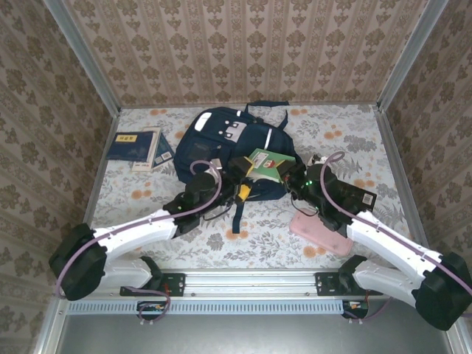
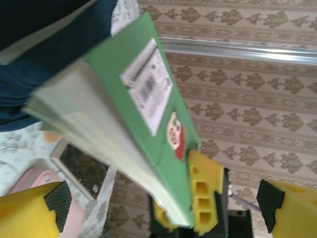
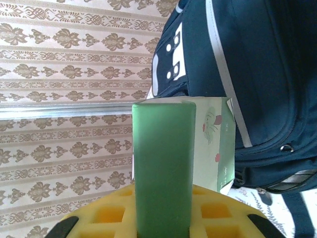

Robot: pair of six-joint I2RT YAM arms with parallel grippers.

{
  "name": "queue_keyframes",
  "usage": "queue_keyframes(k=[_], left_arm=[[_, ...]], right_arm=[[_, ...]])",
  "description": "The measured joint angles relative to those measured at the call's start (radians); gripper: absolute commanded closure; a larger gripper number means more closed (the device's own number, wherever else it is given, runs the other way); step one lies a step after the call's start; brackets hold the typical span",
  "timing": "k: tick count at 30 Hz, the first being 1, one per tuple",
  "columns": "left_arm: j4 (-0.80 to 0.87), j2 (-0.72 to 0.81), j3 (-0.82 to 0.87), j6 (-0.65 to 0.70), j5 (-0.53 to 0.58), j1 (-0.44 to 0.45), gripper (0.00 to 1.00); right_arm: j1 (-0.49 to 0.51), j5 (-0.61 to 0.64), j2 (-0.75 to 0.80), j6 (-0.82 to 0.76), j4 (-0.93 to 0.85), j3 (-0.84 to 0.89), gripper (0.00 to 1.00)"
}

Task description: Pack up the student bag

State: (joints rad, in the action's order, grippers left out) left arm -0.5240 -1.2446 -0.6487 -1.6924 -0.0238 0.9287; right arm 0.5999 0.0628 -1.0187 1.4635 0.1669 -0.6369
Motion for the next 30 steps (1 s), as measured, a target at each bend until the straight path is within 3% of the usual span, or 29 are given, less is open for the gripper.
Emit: queue_keyframes(k=[11, 19, 30], left_arm=[[-0.042, -0.112, -0.064, -0.079, 0.096, 0.041, 0.09], [-0.010, -0.097, -0.068, -0.069, 0.191, 0.007, 0.34], [0.023, -0.045, -0.057, -0.043, 0.261, -0.035, 0.54]], right_arm=[[0.050, 0.039, -0.022, 0.055, 0.099, -0.003, 1.00], [0.083, 0.037, 0.014, 0.070, 0.122, 0.002, 1.00], [0.093, 0.035, 0.120, 0.087, 0.122, 0.066, 1.00]])
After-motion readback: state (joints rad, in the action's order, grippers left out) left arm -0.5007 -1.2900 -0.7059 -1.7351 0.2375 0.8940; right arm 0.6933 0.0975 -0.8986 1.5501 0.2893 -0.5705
